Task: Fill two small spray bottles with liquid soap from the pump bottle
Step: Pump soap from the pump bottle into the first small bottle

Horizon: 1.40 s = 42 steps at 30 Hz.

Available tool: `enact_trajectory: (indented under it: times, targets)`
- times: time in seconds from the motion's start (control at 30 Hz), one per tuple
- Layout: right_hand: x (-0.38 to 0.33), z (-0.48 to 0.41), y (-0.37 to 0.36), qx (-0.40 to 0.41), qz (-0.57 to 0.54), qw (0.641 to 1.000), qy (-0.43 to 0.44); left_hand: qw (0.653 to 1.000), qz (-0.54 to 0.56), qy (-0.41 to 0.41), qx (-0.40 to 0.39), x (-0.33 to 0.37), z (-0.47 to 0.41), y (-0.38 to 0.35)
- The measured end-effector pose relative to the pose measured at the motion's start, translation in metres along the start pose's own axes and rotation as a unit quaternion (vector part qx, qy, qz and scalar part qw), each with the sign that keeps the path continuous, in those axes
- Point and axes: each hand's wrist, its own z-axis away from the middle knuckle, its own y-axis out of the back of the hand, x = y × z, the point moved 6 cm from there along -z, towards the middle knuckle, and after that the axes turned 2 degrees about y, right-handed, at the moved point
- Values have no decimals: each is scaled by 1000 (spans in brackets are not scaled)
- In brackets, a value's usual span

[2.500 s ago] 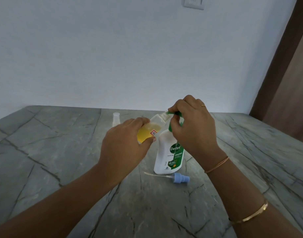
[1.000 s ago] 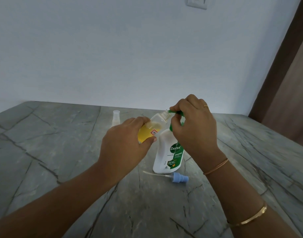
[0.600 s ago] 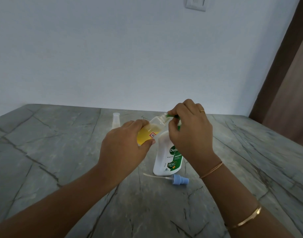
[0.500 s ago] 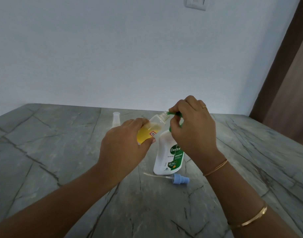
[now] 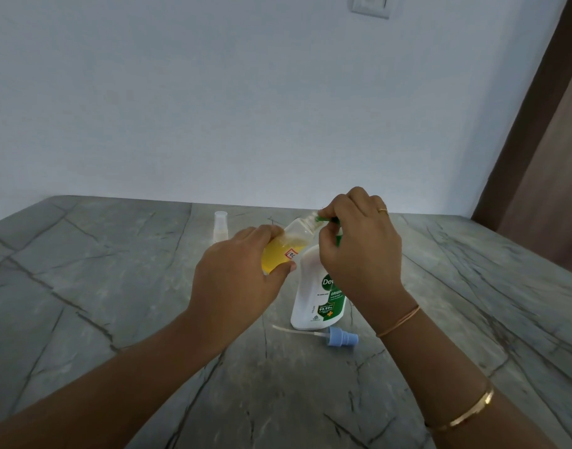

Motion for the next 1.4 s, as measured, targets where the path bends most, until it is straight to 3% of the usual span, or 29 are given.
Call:
enact_trajectory:
  times: [1.4]
  targets:
    - [2,-4,3,-3,-3,1000,0,999,0,29,-26,2,2,-2]
